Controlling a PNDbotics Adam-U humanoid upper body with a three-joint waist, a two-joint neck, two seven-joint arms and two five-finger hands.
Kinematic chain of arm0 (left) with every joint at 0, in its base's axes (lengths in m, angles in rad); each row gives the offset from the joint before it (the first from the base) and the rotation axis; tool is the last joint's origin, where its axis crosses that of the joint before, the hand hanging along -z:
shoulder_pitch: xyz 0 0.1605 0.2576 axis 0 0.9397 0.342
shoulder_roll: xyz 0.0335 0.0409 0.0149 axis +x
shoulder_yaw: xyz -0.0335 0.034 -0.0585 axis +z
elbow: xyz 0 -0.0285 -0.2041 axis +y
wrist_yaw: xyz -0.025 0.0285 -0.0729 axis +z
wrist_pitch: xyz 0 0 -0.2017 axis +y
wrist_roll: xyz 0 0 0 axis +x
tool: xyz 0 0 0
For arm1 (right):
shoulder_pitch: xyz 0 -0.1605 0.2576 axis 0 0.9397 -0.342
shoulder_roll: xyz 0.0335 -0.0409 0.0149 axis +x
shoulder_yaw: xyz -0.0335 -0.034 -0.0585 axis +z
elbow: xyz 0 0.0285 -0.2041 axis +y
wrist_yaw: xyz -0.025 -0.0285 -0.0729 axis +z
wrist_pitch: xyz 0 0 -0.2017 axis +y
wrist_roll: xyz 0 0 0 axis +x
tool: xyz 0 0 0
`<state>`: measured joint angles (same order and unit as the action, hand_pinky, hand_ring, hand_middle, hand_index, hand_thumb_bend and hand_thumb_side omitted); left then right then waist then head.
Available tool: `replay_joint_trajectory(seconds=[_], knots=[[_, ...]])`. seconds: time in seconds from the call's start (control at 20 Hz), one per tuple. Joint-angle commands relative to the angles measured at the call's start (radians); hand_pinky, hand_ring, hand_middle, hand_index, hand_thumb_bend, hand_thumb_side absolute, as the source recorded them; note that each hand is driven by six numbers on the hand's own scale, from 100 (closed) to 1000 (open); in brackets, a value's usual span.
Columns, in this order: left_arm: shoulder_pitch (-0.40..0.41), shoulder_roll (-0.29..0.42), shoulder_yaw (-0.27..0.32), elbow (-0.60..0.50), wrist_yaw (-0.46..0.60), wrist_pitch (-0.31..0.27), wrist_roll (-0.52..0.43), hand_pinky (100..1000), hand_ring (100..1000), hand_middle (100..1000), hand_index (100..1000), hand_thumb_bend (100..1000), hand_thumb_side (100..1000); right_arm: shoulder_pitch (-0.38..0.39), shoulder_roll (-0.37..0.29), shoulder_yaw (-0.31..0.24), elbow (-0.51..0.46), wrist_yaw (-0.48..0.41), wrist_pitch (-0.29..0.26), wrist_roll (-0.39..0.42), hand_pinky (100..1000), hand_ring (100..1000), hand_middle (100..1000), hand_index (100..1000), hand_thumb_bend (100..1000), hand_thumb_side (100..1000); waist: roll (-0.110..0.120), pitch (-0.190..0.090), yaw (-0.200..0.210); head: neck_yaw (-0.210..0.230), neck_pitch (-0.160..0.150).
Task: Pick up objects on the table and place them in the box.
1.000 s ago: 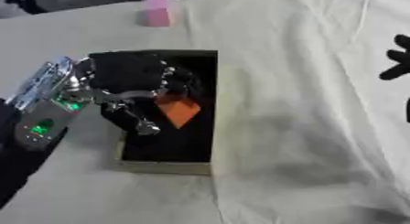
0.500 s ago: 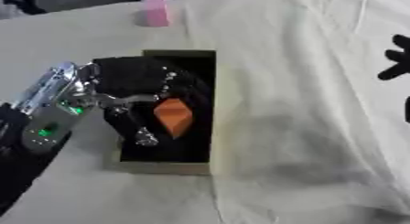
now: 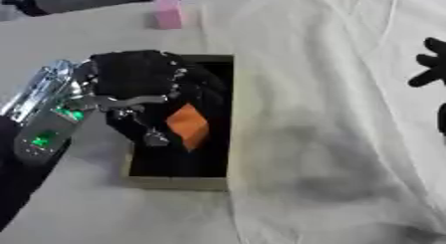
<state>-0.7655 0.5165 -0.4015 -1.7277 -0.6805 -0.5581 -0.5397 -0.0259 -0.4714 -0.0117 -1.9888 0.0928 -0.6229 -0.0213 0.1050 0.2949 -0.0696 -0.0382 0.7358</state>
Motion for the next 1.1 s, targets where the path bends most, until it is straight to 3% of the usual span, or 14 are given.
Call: replay_joint_trajectory(seconds=[0.05,0.1,0.35,0.6,1.1], knots=[[-0.031,0.057,0.073,-0.033,0.045,0.018,0.023,775,857,852,900,377,223,-0.003,-0.016,-0.012,-0.011,-0.005,-0.003,-0.007,896,960,585,894,100,651,-0.006,-0.021,0.001,-0.004,-0.013],[-0.038,0.068,0.090,-0.029,0.059,0.032,0.036,771,855,848,899,385,287,-0.003,-0.017,-0.012,-0.011,-0.005,-0.003,-0.008,896,960,585,894,100,651,-0.005,-0.022,0.001,-0.004,-0.015],[-0.106,0.098,0.156,0.059,0.133,0.106,0.060,776,859,848,899,371,292,-0.006,-0.021,-0.013,-0.011,-0.004,-0.006,-0.010,896,959,585,893,100,650,-0.003,-0.021,-0.005,0.005,-0.019],[-0.193,0.080,0.215,0.178,0.189,0.181,0.001,773,858,839,874,349,308,-0.011,-0.026,-0.011,-0.011,-0.005,-0.012,-0.011,896,958,585,893,100,649,-0.001,-0.017,-0.016,0.033,-0.024],[-0.325,-0.012,0.297,0.420,0.093,0.315,-0.009,764,856,830,913,343,339,-0.030,-0.033,-0.005,-0.011,-0.010,-0.018,-0.004,895,958,584,892,100,647,0.003,-0.002,-0.045,0.098,-0.042]])
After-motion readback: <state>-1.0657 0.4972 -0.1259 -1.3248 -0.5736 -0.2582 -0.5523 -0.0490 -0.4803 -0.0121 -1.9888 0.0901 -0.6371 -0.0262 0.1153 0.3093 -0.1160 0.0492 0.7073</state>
